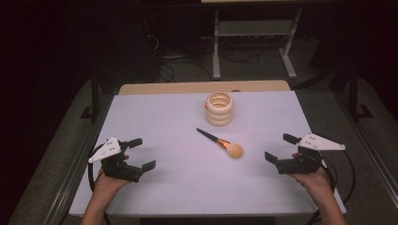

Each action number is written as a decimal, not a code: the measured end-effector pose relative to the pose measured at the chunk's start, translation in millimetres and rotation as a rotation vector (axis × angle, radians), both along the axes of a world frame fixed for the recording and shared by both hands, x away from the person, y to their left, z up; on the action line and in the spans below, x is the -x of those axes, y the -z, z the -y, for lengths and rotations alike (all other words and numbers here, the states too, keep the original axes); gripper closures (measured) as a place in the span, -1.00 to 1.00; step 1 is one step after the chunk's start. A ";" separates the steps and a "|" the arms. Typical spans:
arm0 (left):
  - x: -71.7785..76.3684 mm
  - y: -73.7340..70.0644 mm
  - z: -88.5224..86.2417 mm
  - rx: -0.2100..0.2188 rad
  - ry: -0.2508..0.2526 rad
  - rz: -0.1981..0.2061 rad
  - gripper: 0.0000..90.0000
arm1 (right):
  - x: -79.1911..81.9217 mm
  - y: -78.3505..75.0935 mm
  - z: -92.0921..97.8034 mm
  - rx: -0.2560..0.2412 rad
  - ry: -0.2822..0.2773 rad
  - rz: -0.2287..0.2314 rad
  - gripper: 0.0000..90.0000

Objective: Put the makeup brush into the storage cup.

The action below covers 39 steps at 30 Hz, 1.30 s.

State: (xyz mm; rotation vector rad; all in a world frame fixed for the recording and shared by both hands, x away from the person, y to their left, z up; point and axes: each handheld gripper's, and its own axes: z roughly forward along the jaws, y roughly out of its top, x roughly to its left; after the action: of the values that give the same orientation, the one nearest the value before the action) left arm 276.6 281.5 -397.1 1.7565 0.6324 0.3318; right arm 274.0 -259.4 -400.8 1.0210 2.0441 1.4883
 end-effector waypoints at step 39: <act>2.8 11.0 2.4 -0.026 0.026 -0.022 -1.00 | -12.6 -5.5 -7.9 -0.060 0.004 0.023 -1.00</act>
State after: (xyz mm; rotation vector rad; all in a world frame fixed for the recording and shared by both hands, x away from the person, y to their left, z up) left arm 273.8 279.1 -408.1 1.7934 0.6233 0.3044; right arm 286.6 -251.5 -395.4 1.0254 1.9918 1.5612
